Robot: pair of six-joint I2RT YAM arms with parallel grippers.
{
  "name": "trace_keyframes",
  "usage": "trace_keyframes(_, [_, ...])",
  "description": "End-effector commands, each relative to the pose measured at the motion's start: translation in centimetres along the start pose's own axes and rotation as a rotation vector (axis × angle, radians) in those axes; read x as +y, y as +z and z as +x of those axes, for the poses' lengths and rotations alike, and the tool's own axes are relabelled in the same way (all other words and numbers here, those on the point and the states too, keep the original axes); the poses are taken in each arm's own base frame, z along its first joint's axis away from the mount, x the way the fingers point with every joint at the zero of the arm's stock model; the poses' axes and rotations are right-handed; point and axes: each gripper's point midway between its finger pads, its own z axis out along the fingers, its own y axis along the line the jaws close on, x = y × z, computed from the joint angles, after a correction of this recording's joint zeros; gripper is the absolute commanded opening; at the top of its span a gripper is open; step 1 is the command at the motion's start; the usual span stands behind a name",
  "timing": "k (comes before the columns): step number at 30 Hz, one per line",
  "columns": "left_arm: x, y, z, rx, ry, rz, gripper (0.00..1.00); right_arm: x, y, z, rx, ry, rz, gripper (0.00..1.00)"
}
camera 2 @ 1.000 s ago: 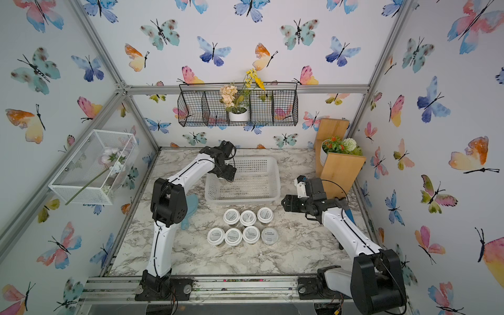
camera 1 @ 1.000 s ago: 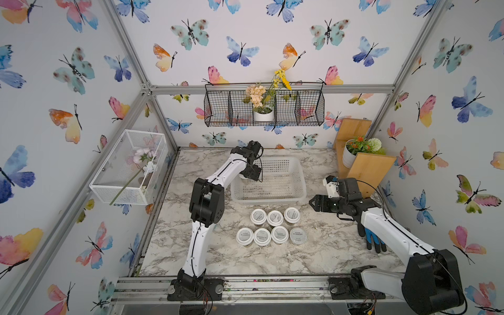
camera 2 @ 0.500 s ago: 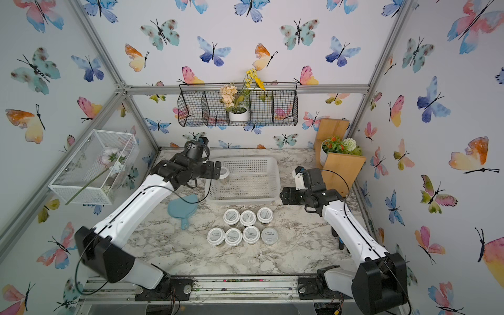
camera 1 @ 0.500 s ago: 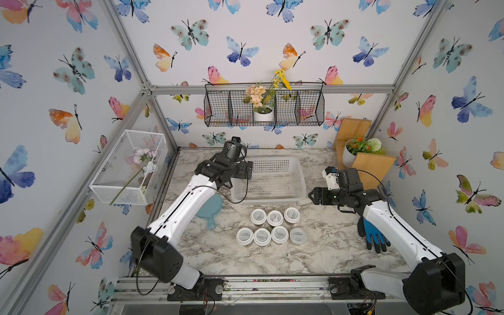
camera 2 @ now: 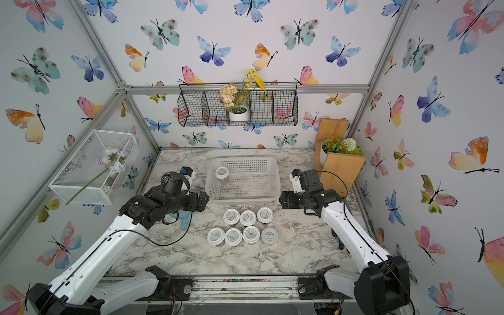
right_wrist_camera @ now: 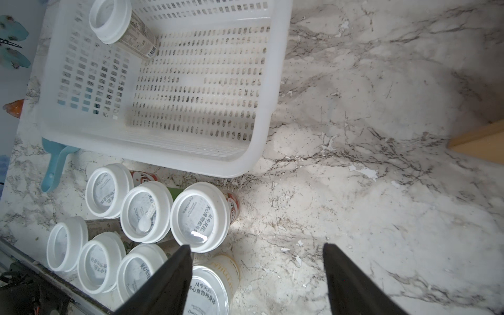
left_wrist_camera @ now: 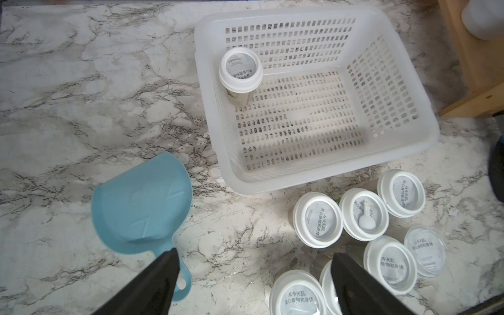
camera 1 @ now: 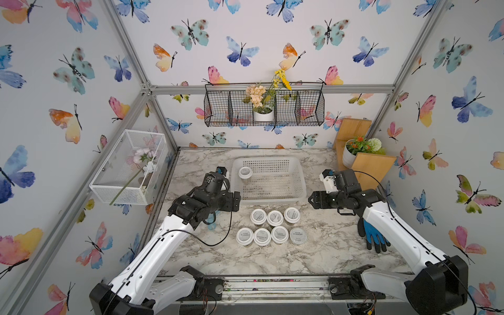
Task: Put the yogurt in the basket
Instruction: Place the yogurt in the basket, then pick up the yogurt from the center of the board.
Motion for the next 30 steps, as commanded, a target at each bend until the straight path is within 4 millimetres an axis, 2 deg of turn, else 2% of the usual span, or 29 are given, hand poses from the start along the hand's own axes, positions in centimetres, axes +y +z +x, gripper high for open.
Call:
trace_keyframes(1, [-2.1,-1.4,2.9,0.092,-0.023,0.103,0.90,0.3,-1.5,0.0,-0.055,-0.026,0.015,0.78])
trace_keyframes(6, [-4.2,-0.9,6.2,0.166,0.023,0.108,0.86,1.4,-1.2,0.4,-0.053,-0.055,-0.007,0.78])
trace_keyframes(10, [-4.7,-0.2,8.2,0.249,0.043,0.098,0.85,2.0,-0.3,1.2,-0.013,-0.086,0.015,0.78])
trace_keyframes(14, [-5.1,-0.1,9.0,0.284,0.046,0.095,0.88,2.8,0.4,1.7,-0.002,-0.114,0.018,0.78])
trace_keyframes(19, [-5.4,0.6,10.2,0.330,0.047,0.088,0.88,4.2,0.4,2.2,0.004,-0.148,-0.022,0.78])
trace_keyframes(30, [-6.1,1.9,11.7,0.378,0.064,0.085,0.83,5.0,1.1,3.2,0.036,-0.182,-0.012,0.78])
